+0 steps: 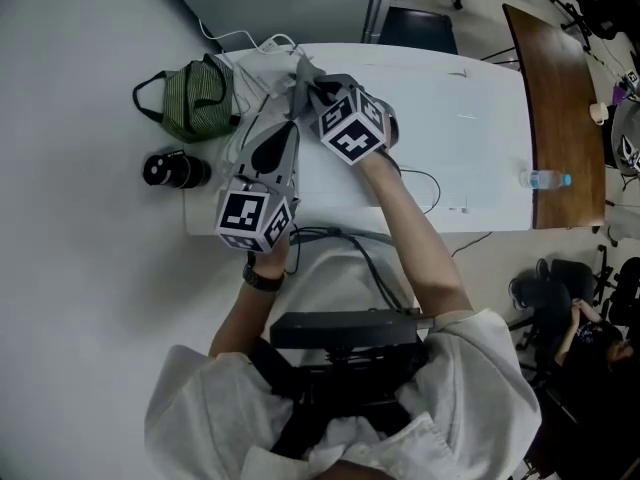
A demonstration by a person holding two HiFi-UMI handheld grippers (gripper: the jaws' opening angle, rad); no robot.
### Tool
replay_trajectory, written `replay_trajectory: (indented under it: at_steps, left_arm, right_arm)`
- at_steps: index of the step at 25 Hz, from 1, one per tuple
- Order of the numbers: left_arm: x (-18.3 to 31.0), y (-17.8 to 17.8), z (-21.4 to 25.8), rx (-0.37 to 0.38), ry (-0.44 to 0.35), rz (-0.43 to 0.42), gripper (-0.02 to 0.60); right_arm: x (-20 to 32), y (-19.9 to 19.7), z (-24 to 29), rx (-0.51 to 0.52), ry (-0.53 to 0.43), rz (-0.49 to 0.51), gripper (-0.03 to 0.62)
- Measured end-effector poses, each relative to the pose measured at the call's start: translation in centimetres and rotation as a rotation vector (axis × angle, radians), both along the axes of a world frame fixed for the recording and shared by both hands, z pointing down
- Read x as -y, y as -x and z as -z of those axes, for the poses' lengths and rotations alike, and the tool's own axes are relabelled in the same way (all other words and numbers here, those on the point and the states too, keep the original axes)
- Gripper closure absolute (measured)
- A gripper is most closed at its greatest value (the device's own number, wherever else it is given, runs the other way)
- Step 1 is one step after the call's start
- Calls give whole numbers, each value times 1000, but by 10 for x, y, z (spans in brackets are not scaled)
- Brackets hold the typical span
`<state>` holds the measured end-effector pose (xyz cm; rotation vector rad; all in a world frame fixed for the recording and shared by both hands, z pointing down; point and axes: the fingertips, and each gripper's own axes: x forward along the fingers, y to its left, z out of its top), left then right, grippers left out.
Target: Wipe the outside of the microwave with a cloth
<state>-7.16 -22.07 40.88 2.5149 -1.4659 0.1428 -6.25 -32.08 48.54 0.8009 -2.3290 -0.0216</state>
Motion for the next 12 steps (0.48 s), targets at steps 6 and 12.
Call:
replay_trajectory:
  at_steps: [6, 12]
  left_arm:
    - [13, -1, 3, -3, 9, -24, 557]
    - [18, -17, -4, 7, 30, -80, 557]
  right_arm:
    - [26, -115, -10, -66, -11, -184, 565]
    - [40, -319, -11, -123, -12, -558, 565]
